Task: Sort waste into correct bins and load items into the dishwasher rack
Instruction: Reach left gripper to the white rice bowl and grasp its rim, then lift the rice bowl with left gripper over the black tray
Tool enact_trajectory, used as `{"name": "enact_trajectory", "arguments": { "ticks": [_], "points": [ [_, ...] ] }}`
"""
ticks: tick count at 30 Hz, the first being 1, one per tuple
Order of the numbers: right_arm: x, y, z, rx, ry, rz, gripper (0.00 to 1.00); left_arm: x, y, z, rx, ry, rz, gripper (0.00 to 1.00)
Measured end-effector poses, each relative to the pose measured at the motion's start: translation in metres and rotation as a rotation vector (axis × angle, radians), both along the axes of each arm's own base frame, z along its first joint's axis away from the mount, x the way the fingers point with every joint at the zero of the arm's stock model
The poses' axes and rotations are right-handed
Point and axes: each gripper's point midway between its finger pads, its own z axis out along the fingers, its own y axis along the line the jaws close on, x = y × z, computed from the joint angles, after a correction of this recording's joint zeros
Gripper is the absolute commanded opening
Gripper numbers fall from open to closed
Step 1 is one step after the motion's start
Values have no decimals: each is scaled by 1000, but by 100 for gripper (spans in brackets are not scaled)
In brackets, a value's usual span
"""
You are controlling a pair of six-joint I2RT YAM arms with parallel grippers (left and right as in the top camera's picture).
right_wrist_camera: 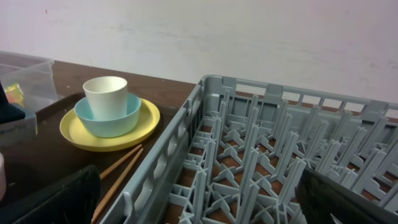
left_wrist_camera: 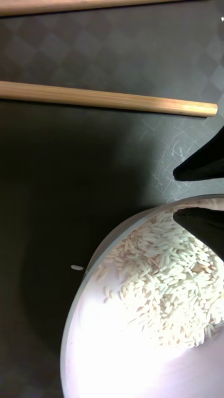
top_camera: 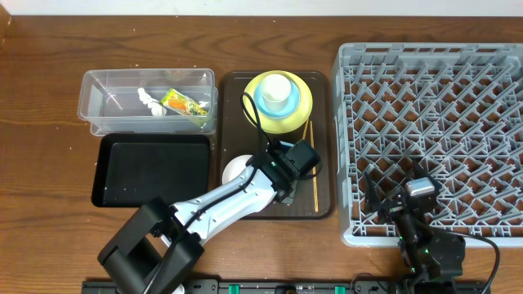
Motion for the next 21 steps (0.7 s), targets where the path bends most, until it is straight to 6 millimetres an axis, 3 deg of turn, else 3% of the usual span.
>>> {"name": "enact_trajectory", "arguments": {
  "ticks": [5,11,21],
  "points": [
    [0,0,0,0,0,0,99,0,0,0,0,0,0,19],
    [0,0,0,0,0,0,99,1,-1,-2,-10,-9,4,6],
    [0,0,0,0,0,0,99,2,0,-3,-3,-13,-2,7]
  ]
}}
